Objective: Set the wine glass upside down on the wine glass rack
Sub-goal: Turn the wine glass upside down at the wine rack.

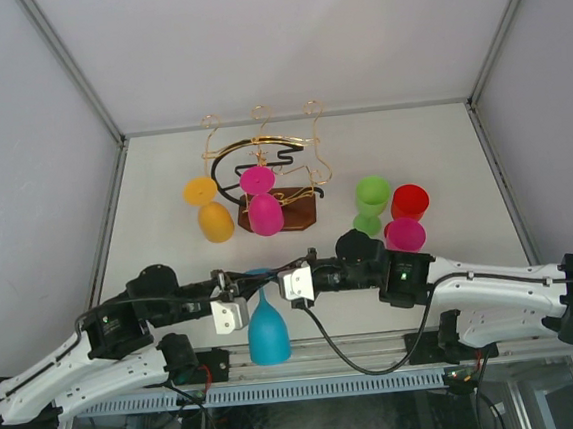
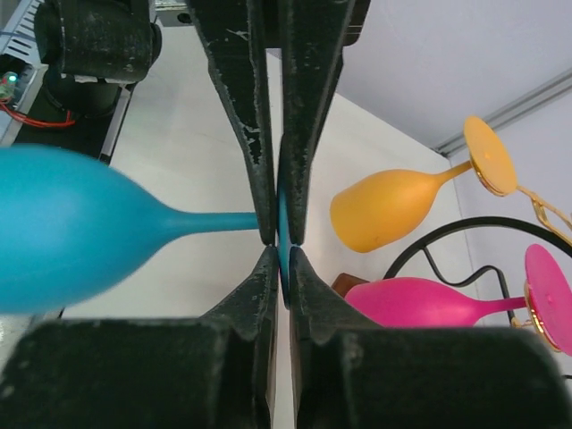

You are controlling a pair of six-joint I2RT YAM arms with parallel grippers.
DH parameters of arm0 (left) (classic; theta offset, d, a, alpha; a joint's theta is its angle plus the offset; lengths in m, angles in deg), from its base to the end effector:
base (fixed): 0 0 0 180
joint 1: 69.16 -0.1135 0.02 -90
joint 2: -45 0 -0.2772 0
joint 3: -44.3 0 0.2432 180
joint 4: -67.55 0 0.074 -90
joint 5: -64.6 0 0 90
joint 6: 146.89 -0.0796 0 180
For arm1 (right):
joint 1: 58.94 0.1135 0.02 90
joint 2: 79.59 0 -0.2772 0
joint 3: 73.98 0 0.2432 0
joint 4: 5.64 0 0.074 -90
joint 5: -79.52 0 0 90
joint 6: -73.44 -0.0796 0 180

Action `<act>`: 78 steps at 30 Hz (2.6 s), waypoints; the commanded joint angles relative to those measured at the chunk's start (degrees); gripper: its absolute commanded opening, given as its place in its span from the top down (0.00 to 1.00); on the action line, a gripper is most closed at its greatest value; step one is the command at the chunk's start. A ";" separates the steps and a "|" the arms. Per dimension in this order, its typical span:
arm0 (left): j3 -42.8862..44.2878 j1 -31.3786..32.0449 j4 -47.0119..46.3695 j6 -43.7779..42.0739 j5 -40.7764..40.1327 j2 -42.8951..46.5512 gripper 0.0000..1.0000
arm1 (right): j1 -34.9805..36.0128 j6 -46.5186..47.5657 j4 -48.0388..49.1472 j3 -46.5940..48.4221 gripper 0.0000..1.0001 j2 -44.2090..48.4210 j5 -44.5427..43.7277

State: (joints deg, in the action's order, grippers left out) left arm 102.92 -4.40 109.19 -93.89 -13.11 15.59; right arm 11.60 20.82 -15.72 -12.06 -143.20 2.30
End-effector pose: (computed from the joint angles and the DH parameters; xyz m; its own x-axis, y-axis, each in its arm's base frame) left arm 0.0440 -0.1330 0.3356 0.5119 0.2931 -0.8075 0.8319 0.0654 0.5511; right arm 0.0795 0.2777 0.3237 0.5480 -0.2261 -0.8053 -0.8293 -0.0208 -0.5585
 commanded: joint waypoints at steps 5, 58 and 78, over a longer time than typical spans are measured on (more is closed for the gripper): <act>2.59 0.18 -4.34 1.26 0.01 0.95 0.67 | 0.60 0.93 0.33 2.75 1.00 1.37 -1.07; 9.21 0.15 7.81 51.47 -38.85 -8.77 0.00 | 1.61 -9.61 -16.82 -8.79 1.00 23.76 -21.65; 9.98 -0.82 6.04 47.32 -29.97 -13.71 0.00 | 2.14 -7.83 -15.17 -8.68 1.00 23.63 -22.66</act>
State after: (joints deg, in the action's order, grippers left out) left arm 113.13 -4.84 118.54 -46.89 -44.03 2.87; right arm 13.17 12.38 -34.27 -21.09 -120.10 -19.25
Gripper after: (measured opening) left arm 0.996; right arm 0.008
